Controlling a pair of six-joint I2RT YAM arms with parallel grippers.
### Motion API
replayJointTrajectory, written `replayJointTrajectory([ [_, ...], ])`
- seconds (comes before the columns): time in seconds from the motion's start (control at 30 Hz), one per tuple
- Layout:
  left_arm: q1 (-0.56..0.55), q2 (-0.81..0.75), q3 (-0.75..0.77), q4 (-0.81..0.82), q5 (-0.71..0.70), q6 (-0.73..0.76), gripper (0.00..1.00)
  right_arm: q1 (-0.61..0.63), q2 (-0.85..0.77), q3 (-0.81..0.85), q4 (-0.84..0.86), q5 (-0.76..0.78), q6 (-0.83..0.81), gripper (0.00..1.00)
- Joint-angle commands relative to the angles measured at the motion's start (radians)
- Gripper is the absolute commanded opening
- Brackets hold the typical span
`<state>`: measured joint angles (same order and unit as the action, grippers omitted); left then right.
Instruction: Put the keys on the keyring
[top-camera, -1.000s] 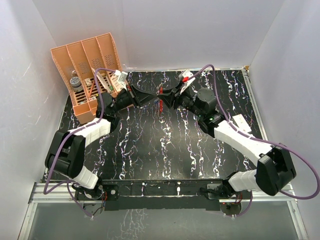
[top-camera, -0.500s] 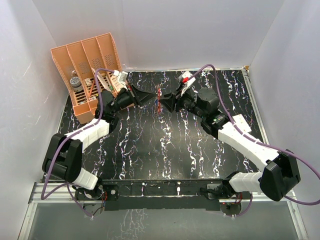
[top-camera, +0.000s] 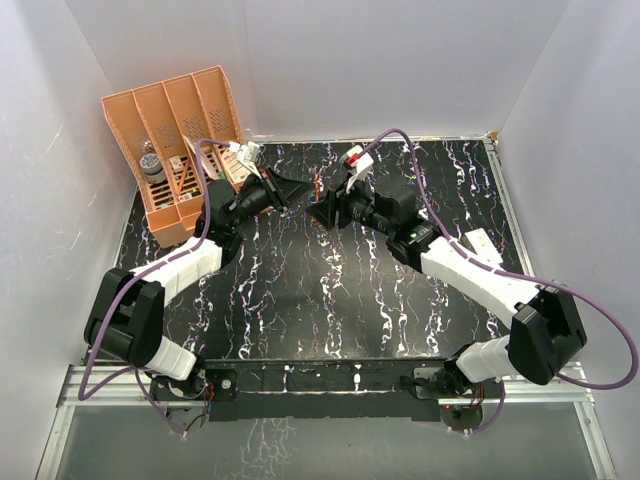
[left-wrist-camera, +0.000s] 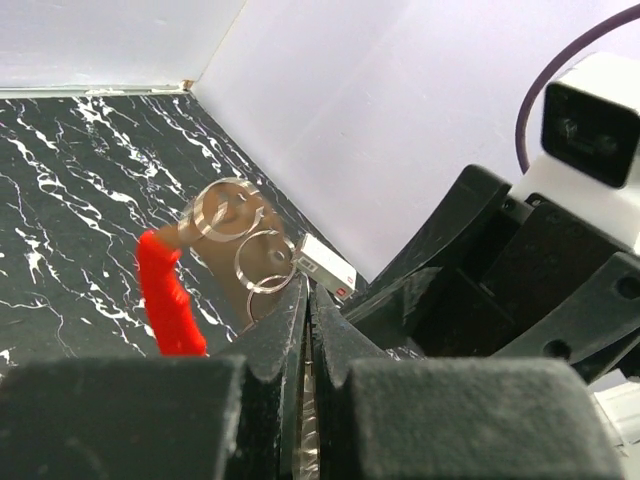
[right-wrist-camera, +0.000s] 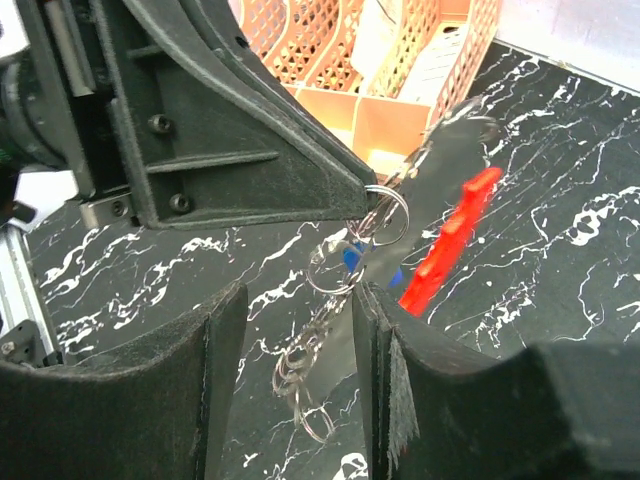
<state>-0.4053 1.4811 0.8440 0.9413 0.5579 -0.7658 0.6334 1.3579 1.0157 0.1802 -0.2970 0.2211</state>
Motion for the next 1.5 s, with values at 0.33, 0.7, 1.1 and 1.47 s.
replayJointTrajectory([
  [0.33, -0.054, -0.065, 0.056, 0.009, -0.183, 0.036, 0.0, 0.019, 0.047, 0.077, -0.005, 0.202, 0.076, 0.45],
  [0.7, -0.063, -0.075, 0.054, 0.009, -0.222, 0.034, 0.0, 0.04, 0.09, 0.11, -0.057, 0.333, 0.053, 0.17],
  [1.1, -0.063, -0.075, 0.118, -0.148, -0.17, 0.128, 0.0, 0.041, 0.052, 0.18, -0.147, 0.467, -0.115, 0.12],
  [1.47, -0.063, -0.002, 0.301, -0.428, 0.004, 0.247, 0.0, 0.041, 0.048, 0.28, -0.267, 0.477, -0.305, 0.12],
])
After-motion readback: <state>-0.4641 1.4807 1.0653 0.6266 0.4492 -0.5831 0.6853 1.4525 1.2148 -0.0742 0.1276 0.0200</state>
